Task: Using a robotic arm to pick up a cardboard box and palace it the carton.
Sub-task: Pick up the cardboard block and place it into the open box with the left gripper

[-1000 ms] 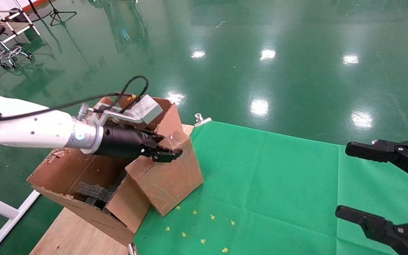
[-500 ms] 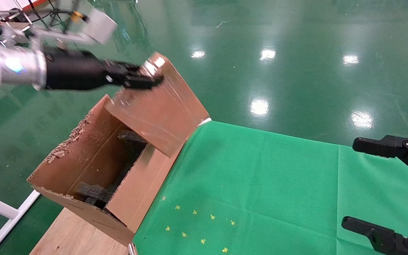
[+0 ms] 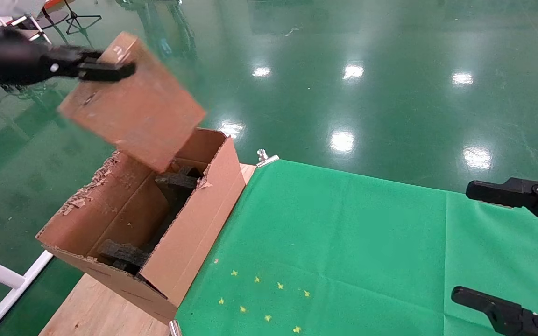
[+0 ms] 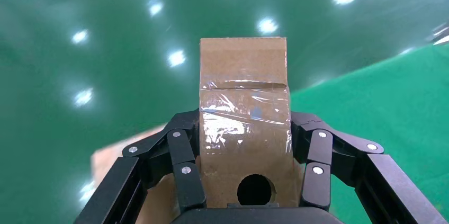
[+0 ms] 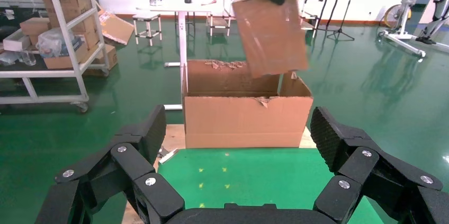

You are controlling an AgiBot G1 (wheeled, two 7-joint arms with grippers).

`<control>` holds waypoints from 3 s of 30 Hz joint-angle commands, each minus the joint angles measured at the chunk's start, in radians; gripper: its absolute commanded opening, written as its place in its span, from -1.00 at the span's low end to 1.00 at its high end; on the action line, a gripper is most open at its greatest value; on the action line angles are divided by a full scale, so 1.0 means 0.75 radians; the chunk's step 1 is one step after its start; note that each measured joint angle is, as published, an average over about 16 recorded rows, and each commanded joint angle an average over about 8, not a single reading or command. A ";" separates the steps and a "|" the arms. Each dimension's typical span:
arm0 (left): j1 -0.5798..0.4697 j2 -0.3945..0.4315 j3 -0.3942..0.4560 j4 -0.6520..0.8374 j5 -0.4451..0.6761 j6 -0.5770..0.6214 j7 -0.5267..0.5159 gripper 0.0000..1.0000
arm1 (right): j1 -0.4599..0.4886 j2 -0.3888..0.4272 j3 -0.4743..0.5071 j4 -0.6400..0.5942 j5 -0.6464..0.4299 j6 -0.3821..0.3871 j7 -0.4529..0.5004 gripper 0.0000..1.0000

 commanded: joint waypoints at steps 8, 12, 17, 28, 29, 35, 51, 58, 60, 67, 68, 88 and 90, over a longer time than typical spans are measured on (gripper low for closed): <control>-0.011 0.034 0.082 0.291 0.178 -0.168 0.224 -1.00 | 0.000 0.000 0.000 0.000 0.000 0.000 0.000 1.00; 0.021 0.080 0.100 0.404 0.210 -0.262 0.276 -1.00 | 0.000 0.000 0.000 0.000 0.000 0.000 0.000 1.00; 0.037 0.129 0.122 0.524 0.246 -0.323 0.289 -1.00 | 0.000 0.000 0.000 0.000 0.000 0.000 0.000 1.00; 0.096 0.193 0.122 0.698 0.251 -0.484 0.270 -1.00 | 0.000 0.000 0.000 0.000 0.000 0.000 0.000 1.00; 0.103 0.196 0.119 0.707 0.246 -0.497 0.271 -1.00 | 0.000 0.000 0.000 0.000 0.000 0.000 0.000 1.00; 0.149 0.221 0.100 0.748 0.219 -0.557 0.274 -1.00 | 0.000 0.000 0.000 0.000 0.000 0.000 0.000 1.00; 0.306 0.321 0.106 0.791 0.228 -0.731 0.279 -1.00 | 0.000 0.000 -0.001 0.000 0.000 0.000 0.000 1.00; 0.384 0.376 0.123 0.813 0.252 -0.813 0.234 -1.00 | 0.000 0.000 -0.001 0.000 0.001 0.000 0.000 1.00; 0.399 0.387 0.127 0.814 0.258 -0.831 0.221 -1.00 | 0.000 0.000 -0.001 0.000 0.001 0.000 0.000 1.00; 0.451 0.419 0.138 0.817 0.273 -0.888 0.175 -1.00 | 0.000 0.000 -0.001 0.000 0.001 0.000 0.000 1.00; 0.457 0.423 0.140 0.818 0.274 -0.895 0.168 -0.85 | 0.000 0.000 -0.001 0.000 0.001 0.000 0.000 1.00; 0.477 0.428 0.136 0.801 0.267 -0.978 0.144 1.00 | 0.000 0.000 -0.001 0.000 0.001 0.001 -0.001 1.00; 0.474 0.418 0.128 0.789 0.256 -0.973 0.154 1.00 | 0.000 0.000 -0.001 0.000 0.001 0.001 -0.001 1.00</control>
